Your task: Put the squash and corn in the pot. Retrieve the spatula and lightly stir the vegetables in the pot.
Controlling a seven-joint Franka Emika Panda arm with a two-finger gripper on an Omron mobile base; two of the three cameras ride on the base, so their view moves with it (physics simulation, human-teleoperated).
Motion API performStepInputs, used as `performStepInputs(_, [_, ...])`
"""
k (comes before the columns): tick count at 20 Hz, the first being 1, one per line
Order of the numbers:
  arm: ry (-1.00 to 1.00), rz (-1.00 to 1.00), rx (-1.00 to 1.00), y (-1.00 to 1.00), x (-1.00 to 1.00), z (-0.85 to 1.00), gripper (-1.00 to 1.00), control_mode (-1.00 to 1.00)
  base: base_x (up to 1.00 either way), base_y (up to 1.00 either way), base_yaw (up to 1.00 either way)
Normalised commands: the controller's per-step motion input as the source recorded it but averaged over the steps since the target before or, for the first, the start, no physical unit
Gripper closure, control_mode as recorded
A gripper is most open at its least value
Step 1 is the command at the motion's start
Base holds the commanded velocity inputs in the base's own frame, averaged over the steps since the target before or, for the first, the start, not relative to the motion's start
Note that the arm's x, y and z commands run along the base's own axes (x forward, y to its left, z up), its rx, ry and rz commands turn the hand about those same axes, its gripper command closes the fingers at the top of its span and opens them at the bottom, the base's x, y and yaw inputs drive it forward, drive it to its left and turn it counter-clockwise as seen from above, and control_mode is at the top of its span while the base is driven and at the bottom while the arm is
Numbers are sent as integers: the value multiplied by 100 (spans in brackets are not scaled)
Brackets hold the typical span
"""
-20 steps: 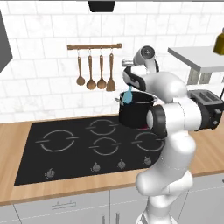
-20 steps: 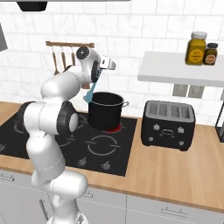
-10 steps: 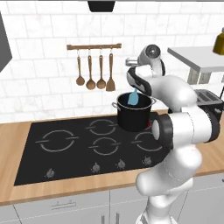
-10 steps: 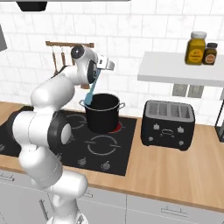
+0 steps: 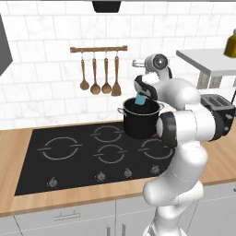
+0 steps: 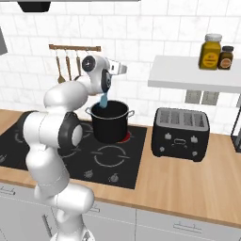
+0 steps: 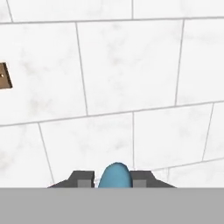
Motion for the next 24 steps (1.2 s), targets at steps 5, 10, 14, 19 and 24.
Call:
performStepInputs(5, [-8, 0, -3, 0, 52, -25, 100, -100, 0, 0, 0])
performStepInputs(10, [0, 0, -1, 0, 15, -51, 100, -100, 0, 0, 0])
performStepInputs(14, [2, 0, 0, 0, 14, -57, 100, -100, 0, 0, 0])
performStepInputs(19, [1, 0, 0, 0, 6, -62, 100, -100, 0, 0, 0])
performStepInputs(24, [3, 0, 4, 0, 0, -72, 100, -100, 0, 0, 0])
